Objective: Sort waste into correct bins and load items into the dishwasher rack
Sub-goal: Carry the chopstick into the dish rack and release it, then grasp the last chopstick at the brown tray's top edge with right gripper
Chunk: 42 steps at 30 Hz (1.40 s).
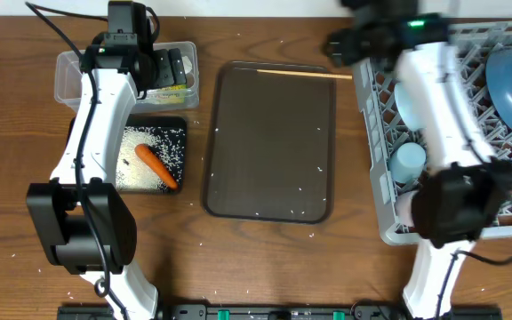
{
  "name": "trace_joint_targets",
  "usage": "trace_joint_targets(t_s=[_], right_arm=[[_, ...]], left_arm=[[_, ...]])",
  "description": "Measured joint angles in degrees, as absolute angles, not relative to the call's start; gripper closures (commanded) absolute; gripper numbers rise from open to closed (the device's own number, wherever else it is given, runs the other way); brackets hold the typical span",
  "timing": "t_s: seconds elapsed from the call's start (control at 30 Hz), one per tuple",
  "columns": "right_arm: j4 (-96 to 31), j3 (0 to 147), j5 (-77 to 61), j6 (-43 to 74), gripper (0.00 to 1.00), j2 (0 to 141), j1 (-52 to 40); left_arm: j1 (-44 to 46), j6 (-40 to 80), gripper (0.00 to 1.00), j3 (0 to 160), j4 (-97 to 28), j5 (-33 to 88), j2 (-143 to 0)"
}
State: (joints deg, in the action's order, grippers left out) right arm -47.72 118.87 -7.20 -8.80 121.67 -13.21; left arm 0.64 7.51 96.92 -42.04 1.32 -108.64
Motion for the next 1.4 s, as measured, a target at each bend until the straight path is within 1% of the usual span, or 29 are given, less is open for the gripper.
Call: trace_joint_targets(t_s=[0.1, 0.2, 0.37, 0.53, 0.63, 0.9, 1.17, 1.4], right_arm=[[-44.7, 119.0, -2.7, -6.3, 0.26, 125.8, -16.3], [-44.2, 119.0, 0.1, -4.7, 0.26, 130.8, -16.7], [-45.2, 118.5, 2.4, -4.2, 0.26, 135.1, -14.5], [-44.8, 118.5, 3.2, -7.1, 0.29, 135.0, -11.5], [-44.7, 118.5, 1.9, -9.3, 0.32, 135.0, -10.6], [-43.4, 118.5, -2.0, -11.3, 0.36, 135.3, -9.5], [-42.5, 118.6, -5.7, -11.9, 0.36, 137.4, -10.0], [-42.4, 118.6, -5.9, -12.1, 0.38, 139.8, -10.0]], left_arm=[[0.6, 7.5, 0.02, 96.9, -42.0, 1.3, -108.6], [0.6, 7.5, 0.02, 96.9, -42.0, 1.3, -108.6], [0.6, 7.5, 0.02, 96.9, -42.0, 1.3, -108.6], [0.6, 7.5, 0.02, 96.9, -42.0, 1.3, -108.6], [0.6, 7.5, 0.02, 96.9, -42.0, 1.3, -108.6], [0.6, 7.5, 0.02, 96.9, -42.0, 1.3, -108.6], [0.6, 7.5, 0.02, 96.9, -42.0, 1.3, -108.6], [0.6, 7.5, 0.02, 96.9, -42.0, 1.3, -108.6]])
